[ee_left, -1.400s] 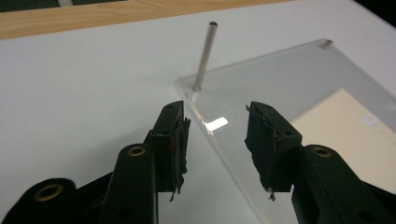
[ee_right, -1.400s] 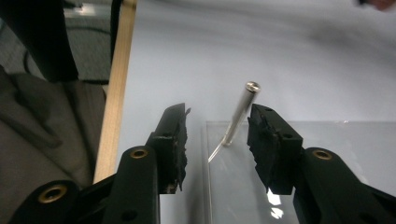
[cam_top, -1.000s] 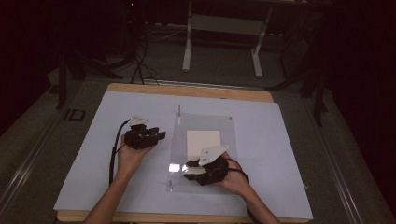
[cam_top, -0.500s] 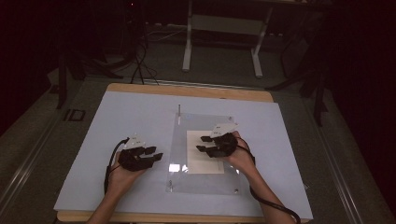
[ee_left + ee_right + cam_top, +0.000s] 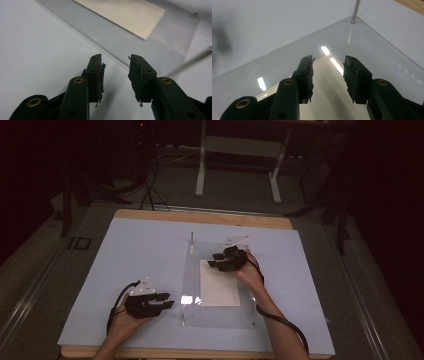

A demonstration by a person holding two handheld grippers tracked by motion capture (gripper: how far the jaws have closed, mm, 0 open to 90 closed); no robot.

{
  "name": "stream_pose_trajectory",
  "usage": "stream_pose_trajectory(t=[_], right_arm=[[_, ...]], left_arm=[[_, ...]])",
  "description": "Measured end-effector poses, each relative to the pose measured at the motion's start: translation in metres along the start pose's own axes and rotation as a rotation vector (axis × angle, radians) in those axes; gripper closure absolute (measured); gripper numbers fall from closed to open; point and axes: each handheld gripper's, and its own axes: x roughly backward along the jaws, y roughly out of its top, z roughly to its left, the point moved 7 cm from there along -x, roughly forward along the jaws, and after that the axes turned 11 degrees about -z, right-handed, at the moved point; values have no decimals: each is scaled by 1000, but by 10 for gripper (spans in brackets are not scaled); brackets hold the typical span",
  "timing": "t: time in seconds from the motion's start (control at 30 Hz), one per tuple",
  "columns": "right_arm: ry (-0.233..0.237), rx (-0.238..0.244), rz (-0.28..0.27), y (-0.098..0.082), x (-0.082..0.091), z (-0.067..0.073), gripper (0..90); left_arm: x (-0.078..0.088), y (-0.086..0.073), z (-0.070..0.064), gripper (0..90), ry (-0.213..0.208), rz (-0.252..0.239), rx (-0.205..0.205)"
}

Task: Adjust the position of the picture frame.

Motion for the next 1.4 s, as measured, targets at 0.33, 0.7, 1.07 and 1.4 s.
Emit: stream_pose_trajectory(t=[0.33,0.7,1.07,1.4], right_arm=[[-46,-36,29,6,-14,-19,579],[-109,-9,43,15,-36,-26,618],[-167,-37,11,46,-85,-37,650],[-233,-50,62,49,-115,-38,815]], left_arm=[[-8,-11,-43,633,-156,58,-93],[-21,-2,-58,831,-141,21,-177],[-25,1,-64,792,-87,-18,-152],[-25,0,-65,833,-23,-29,-148]])
